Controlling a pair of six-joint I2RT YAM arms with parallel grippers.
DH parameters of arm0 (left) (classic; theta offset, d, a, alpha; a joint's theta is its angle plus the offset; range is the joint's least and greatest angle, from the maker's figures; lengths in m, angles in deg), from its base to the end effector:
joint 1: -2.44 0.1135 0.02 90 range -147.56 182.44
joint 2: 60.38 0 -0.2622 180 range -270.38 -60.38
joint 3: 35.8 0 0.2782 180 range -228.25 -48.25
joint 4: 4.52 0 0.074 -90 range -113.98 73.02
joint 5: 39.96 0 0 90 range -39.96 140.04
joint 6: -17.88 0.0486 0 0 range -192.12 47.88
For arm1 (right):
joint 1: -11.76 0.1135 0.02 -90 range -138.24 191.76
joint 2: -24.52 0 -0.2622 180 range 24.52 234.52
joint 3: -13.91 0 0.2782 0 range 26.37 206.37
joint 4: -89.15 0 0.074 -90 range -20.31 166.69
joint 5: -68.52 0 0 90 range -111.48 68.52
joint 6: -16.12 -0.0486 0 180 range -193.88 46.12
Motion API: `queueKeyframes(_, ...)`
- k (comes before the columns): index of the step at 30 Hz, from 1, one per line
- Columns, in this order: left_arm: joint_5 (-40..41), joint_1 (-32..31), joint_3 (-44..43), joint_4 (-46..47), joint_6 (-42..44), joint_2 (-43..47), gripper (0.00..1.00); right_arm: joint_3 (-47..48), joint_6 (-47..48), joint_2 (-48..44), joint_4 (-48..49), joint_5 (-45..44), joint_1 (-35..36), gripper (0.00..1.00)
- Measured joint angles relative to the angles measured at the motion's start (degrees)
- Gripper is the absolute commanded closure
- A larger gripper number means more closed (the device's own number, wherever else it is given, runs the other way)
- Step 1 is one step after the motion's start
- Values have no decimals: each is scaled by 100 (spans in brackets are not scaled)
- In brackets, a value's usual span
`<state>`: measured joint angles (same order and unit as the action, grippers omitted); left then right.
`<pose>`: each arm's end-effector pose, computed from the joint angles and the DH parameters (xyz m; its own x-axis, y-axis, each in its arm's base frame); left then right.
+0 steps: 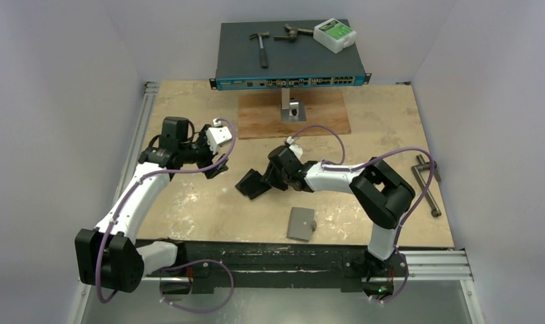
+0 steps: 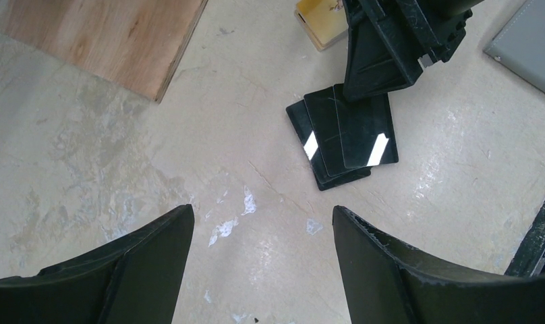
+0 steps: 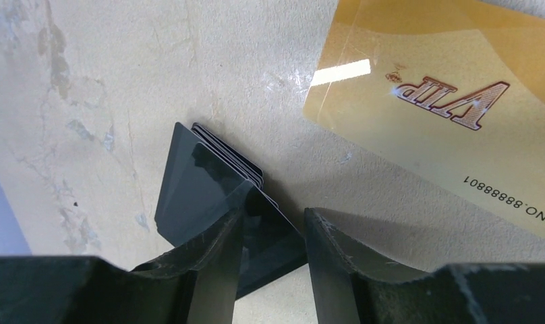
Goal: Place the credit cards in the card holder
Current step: Move the credit card to the center of the board.
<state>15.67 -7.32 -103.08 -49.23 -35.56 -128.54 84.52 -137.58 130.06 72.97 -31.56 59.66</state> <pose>0.2718 -0.0746 0.2711 -0.2502 0.5419 -0.8023 0.8445 0.5275 0.0929 0.2710 0.2873 0.1120 -0.8201 0.4090 -0.4003 0.1768 0.8463 0.5025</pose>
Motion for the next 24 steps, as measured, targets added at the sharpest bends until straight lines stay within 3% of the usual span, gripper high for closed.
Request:
queueKeyframes(9, 0, 0, 0, 20, -20, -109, 25, -422, 13, -146, 697, 420, -144, 55)
queueKeyframes(16, 0, 0, 0, 46, -98, -271, 24, -743, 33, -264, 1178, 660, -184, 48)
queueKeyframes(24, -52, -96, 120, 190, -101, -328, 20, -872, 271, -448, 1117, 688, -184, 40)
